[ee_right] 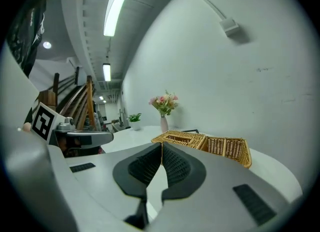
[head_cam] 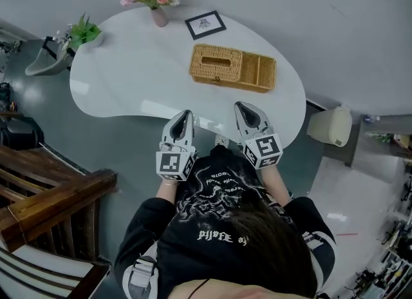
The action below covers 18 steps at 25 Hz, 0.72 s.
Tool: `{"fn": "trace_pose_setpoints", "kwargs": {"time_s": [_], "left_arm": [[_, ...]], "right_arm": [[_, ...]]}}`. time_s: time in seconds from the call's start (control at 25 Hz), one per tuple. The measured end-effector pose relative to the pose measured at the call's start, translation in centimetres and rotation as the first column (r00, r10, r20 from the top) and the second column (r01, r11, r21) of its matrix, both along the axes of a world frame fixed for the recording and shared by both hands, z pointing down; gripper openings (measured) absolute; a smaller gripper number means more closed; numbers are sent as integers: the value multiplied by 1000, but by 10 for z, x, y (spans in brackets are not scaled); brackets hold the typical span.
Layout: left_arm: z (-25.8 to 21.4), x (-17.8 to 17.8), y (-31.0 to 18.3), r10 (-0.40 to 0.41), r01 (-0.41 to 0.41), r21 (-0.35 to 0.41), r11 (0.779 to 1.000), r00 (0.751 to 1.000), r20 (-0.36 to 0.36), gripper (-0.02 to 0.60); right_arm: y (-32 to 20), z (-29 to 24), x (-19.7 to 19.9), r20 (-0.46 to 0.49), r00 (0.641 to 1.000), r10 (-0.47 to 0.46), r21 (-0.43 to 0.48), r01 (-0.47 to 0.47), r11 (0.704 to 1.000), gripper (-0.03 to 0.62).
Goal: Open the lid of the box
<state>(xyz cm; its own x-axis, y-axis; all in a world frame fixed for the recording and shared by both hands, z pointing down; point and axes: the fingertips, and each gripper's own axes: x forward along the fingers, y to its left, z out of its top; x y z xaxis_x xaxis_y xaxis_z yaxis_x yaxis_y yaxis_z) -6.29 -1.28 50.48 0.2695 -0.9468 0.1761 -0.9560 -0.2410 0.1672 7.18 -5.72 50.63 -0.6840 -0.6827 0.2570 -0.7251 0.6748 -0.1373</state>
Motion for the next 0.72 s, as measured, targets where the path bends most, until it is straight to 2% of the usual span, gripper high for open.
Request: {"fn": "trace_pose_setpoints", "kwargs": {"time_s": [0.36,0.56,0.72], "left_arm": [[7,25,-26,-78,78,-22,997,997,-3,26],[8,30,-32,-85,85,-37,996,996,12,26],[8,25,-40,-84,84,-30,996,996,12,26]], "right_arm": [[-33,6,18,0,997,-79,-7,79,997,28],[-34,9,12,21,989,-147,-54,148,988,28],[-38,7,4,3,989,-150,-35,150,988,28]]}}
